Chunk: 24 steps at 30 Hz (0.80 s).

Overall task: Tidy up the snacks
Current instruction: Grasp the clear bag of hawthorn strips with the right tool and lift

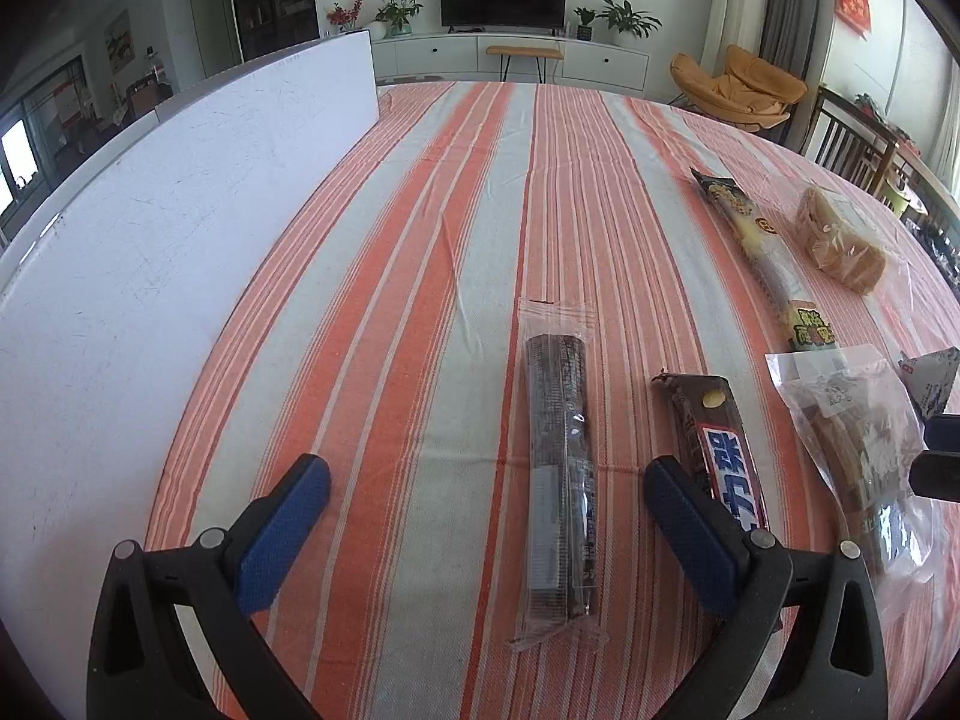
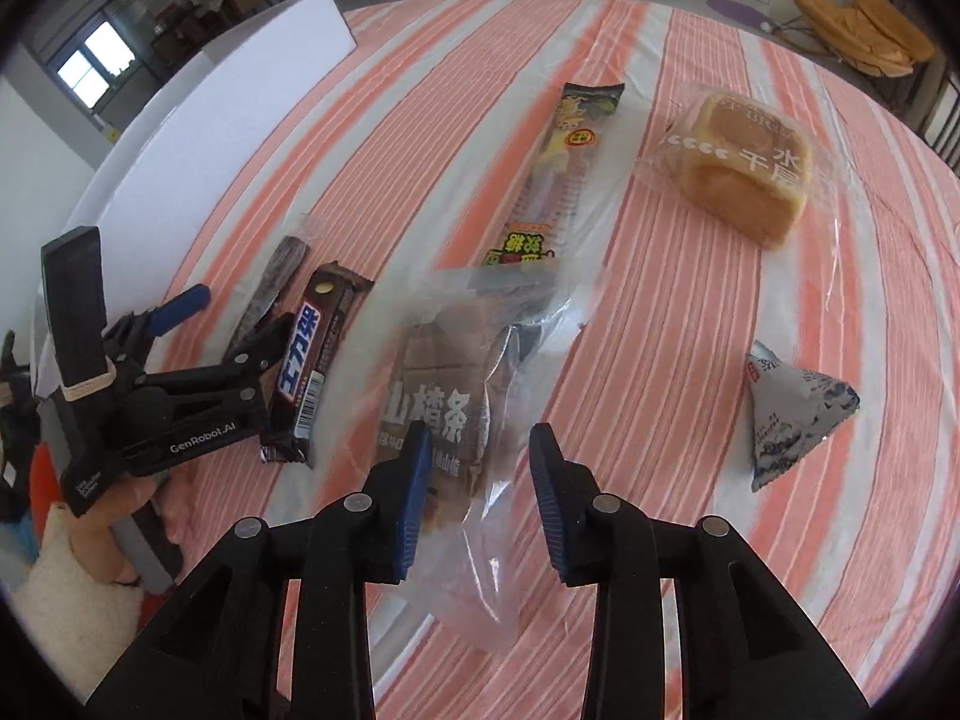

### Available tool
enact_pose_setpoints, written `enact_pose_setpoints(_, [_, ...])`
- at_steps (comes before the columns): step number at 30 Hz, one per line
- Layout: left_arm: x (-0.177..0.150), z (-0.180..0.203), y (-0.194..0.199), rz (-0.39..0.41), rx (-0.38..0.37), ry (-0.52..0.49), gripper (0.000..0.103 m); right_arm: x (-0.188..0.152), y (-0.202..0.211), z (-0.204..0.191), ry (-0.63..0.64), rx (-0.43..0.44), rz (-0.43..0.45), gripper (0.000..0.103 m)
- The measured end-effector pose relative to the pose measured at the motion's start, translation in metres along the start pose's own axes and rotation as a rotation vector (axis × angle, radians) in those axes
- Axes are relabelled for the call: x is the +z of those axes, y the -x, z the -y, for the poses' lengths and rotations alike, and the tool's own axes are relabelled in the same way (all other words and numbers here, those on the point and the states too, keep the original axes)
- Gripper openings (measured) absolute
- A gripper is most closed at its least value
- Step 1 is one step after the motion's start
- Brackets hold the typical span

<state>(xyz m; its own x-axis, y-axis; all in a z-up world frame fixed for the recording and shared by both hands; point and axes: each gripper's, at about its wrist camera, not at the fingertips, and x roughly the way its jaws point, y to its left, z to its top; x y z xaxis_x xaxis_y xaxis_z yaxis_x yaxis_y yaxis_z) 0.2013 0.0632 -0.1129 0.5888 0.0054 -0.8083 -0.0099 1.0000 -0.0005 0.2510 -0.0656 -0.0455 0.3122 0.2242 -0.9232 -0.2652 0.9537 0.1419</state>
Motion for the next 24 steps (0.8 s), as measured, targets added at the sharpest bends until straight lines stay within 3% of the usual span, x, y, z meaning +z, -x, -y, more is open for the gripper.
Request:
enact_pose_setpoints(1, [0.000,0.000,0.000,0.000,0.000,0.000,0.103,-0.002,0.004,0.001,0.004,-0.022,0.019,0.062])
enact_pose_setpoints(3, [0.000,0.000,0.000,0.000,0.000,0.000,0.103,-0.005,0.006,-0.001,-0.004,-0.012,0.031,0.069])
enact_pose_setpoints(7, [0.000,0.000,0.000,0.000,-0.002,0.001,0.103,-0.004,-0.010,-0.027,0.006,-0.004,0.015,0.075])
enact_pose_setpoints(10, [0.000,0.001,0.000,0.001,-0.004,0.003,0.103,-0.006,-0.032,-0.056,0.096,-0.101,-0.004,0.083])
enact_pose_setpoints(13, [0.000,0.000,0.001,0.001,-0.006,0.004,0.103,-0.017,-0.034,-0.064,0.147,-0.139,0.033,0.079])
enact_pose_setpoints(14, [-0.001,0.000,0.001,0.001,-0.005,0.004,0.103,-0.020,-0.030,-0.060,0.131,-0.127,0.049,0.074])
enact_pose_setpoints(15, [-0.001,0.000,0.001,0.001,-0.005,0.004,0.103,-0.023,-0.023,-0.053,0.107,-0.107,0.062,0.060])
enact_pose_setpoints(20, [-0.001,0.000,0.001,0.001,-0.006,0.004,0.103,-0.057,-0.003,-0.020,0.061,-0.081,0.033,0.058])
enact_pose_setpoints(24, [-0.001,0.000,0.001,0.002,-0.008,0.006,0.103,-0.094,0.018,0.023,-0.049,-0.098,0.071,0.059])
